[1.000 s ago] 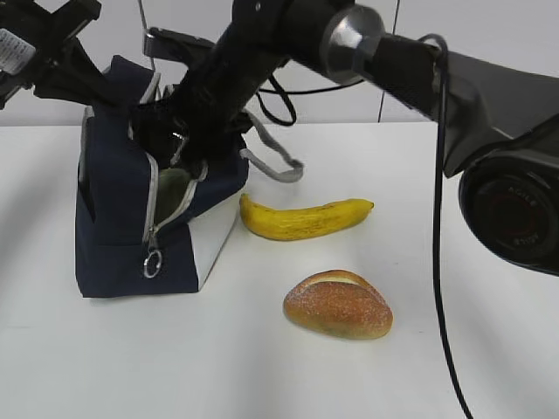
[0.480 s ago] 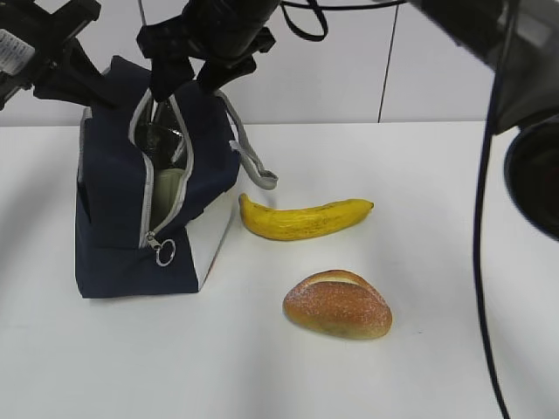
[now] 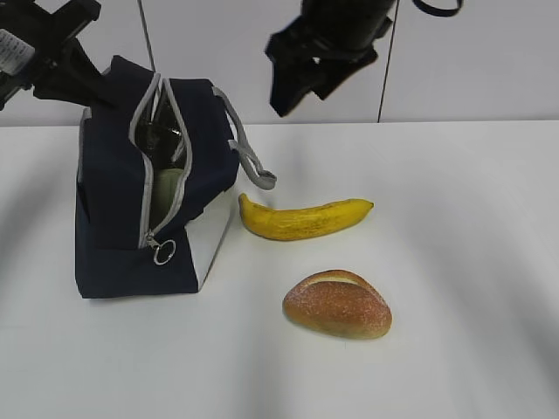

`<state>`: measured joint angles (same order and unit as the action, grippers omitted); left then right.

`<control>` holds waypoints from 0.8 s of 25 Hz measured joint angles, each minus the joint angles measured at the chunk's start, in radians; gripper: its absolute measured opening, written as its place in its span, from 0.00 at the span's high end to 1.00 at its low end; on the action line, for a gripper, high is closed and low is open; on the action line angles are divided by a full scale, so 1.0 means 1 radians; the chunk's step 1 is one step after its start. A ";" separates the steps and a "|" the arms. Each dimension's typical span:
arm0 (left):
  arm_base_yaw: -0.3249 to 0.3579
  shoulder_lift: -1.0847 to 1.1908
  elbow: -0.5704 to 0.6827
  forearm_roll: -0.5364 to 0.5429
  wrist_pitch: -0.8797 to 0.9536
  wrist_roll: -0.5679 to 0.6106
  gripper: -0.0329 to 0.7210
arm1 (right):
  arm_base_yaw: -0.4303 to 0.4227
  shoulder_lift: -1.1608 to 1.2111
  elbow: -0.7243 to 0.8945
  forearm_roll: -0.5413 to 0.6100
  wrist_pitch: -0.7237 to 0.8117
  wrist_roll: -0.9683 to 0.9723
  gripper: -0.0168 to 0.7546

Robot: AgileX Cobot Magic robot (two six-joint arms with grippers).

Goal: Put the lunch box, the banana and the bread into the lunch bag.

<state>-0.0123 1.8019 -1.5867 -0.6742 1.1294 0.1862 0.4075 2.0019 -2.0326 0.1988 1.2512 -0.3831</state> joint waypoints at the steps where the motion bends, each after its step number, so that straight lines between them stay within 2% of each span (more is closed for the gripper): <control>1: 0.000 0.000 0.000 0.000 0.000 0.000 0.96 | -0.016 -0.022 0.055 -0.004 0.000 -0.028 0.33; 7: 0.000 0.000 0.000 0.000 0.002 0.000 0.96 | -0.091 -0.086 0.276 0.011 -0.035 -0.146 0.33; 10: 0.000 0.000 0.000 0.000 0.002 0.000 0.96 | -0.099 -0.086 0.342 0.025 -0.092 -0.218 0.32; 17: 0.000 0.000 0.000 0.000 0.003 0.000 0.96 | -0.099 -0.065 0.374 0.035 -0.194 -0.491 0.33; 20: 0.000 0.000 0.000 0.000 0.003 0.000 0.96 | -0.097 -0.038 0.375 0.035 -0.220 -0.664 0.33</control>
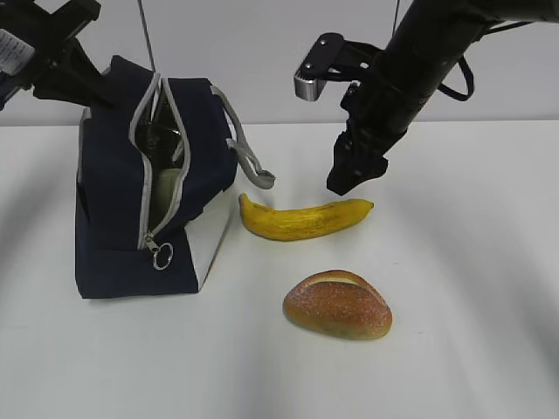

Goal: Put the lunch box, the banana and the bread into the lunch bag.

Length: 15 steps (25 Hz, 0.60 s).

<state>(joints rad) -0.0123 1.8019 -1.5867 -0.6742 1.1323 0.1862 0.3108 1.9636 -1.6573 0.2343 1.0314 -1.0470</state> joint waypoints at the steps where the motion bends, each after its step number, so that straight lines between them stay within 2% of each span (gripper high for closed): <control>1: 0.000 0.000 0.000 0.000 0.000 0.000 0.96 | 0.000 0.008 0.000 0.001 -0.007 -0.043 0.32; 7: 0.000 0.000 0.000 0.000 0.000 0.000 0.96 | 0.000 0.083 0.000 0.049 -0.081 -0.224 0.33; 15: 0.000 0.000 0.000 0.020 0.003 0.002 0.96 | 0.000 0.186 -0.004 0.200 -0.161 -0.438 0.32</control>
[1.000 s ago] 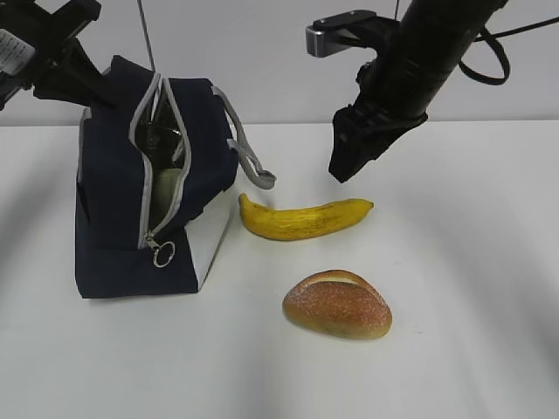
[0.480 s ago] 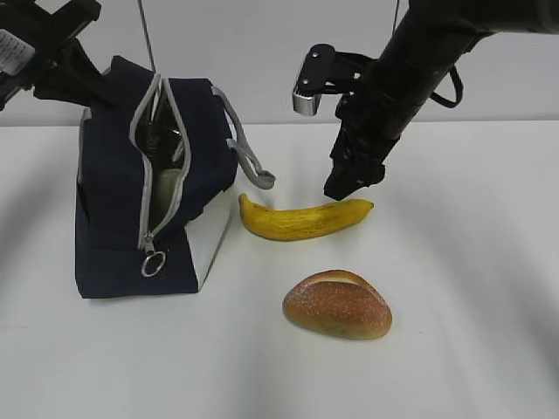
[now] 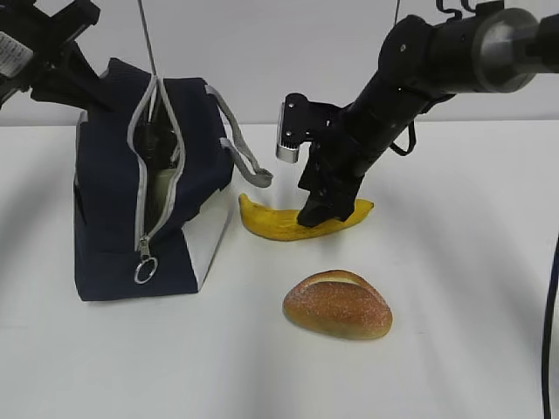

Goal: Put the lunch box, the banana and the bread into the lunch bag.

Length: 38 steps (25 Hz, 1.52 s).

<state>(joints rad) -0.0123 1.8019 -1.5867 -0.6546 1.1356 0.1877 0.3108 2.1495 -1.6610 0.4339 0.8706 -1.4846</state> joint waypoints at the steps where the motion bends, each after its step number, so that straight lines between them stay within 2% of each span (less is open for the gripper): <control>1: 0.000 0.000 0.000 0.006 0.000 0.001 0.96 | 0.000 0.011 0.000 0.012 -0.010 -0.021 0.32; 12: 0.000 0.000 0.000 0.015 0.001 0.006 0.96 | 0.000 0.101 -0.002 0.070 -0.138 -0.124 0.32; 19: 0.000 0.000 0.000 0.015 0.001 0.007 0.96 | 0.000 0.136 -0.006 0.102 -0.152 -0.131 0.34; 25: 0.000 0.000 0.000 0.016 0.001 0.007 0.96 | 0.000 0.145 -0.008 0.116 -0.144 -0.132 0.54; 30: 0.000 0.000 0.000 0.016 0.001 0.008 0.96 | 0.000 0.147 -0.027 0.117 -0.099 -0.136 0.58; 34: 0.000 0.000 0.000 0.017 0.001 0.009 0.96 | 0.000 0.142 -0.069 0.079 -0.026 -0.077 0.58; 38: 0.000 0.000 0.000 0.017 -0.003 0.009 0.96 | -0.007 0.098 -0.082 -0.043 0.022 0.054 0.58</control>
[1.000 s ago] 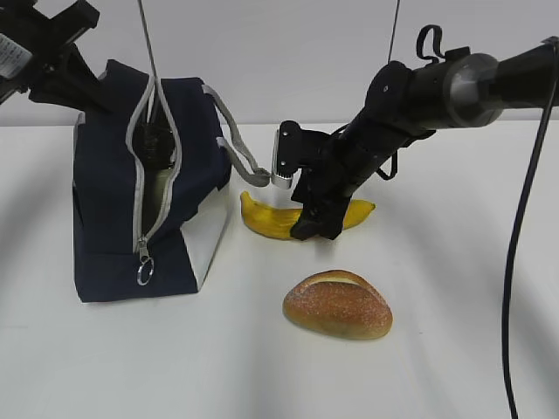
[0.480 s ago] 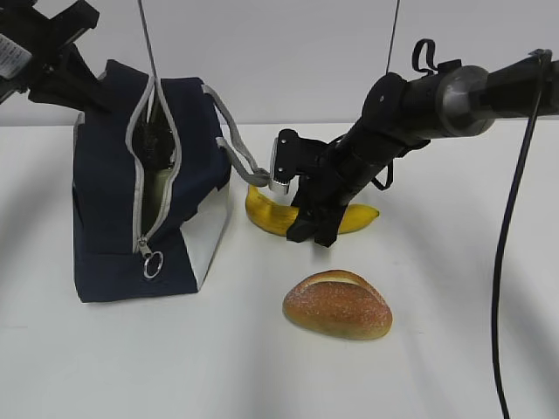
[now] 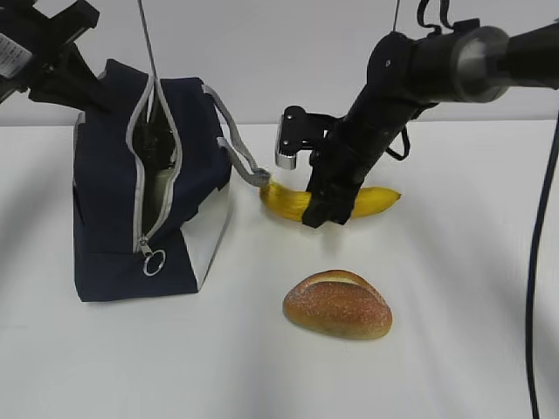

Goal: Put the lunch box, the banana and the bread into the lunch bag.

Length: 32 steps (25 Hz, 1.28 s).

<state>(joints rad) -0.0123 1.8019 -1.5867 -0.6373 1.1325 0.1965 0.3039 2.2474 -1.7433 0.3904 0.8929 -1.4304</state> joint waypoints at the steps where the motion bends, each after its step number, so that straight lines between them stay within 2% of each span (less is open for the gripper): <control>1: 0.000 0.000 0.000 -0.001 0.000 0.000 0.96 | -0.006 -0.017 0.000 -0.033 0.015 0.040 0.58; 6: 0.000 0.000 0.000 -0.011 -0.003 0.000 0.96 | -0.061 -0.118 -0.001 -0.134 0.087 0.194 0.58; 11: 0.000 0.000 0.000 -0.052 -0.004 0.000 0.96 | -0.088 -0.254 -0.001 -0.138 0.097 0.363 0.58; 14: 0.000 0.000 0.000 -0.064 -0.005 0.000 0.96 | -0.088 -0.322 -0.001 -0.015 0.114 0.420 0.58; 17: 0.000 0.000 0.000 -0.071 -0.006 0.000 0.96 | -0.079 -0.351 -0.002 0.166 0.155 0.436 0.58; 23: 0.000 0.000 0.000 -0.085 -0.006 0.000 0.96 | 0.002 -0.347 -0.002 0.419 0.182 0.481 0.58; 28: 0.000 0.000 0.000 -0.091 -0.002 0.001 0.96 | 0.067 -0.304 -0.002 0.598 0.118 0.527 0.58; 32: 0.000 0.000 0.000 -0.107 0.001 0.001 0.96 | 0.076 -0.263 -0.003 0.739 0.038 0.545 0.58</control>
<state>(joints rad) -0.0123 1.8019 -1.5867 -0.7445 1.1336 0.1972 0.3799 1.9847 -1.7463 1.1290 0.9312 -0.8850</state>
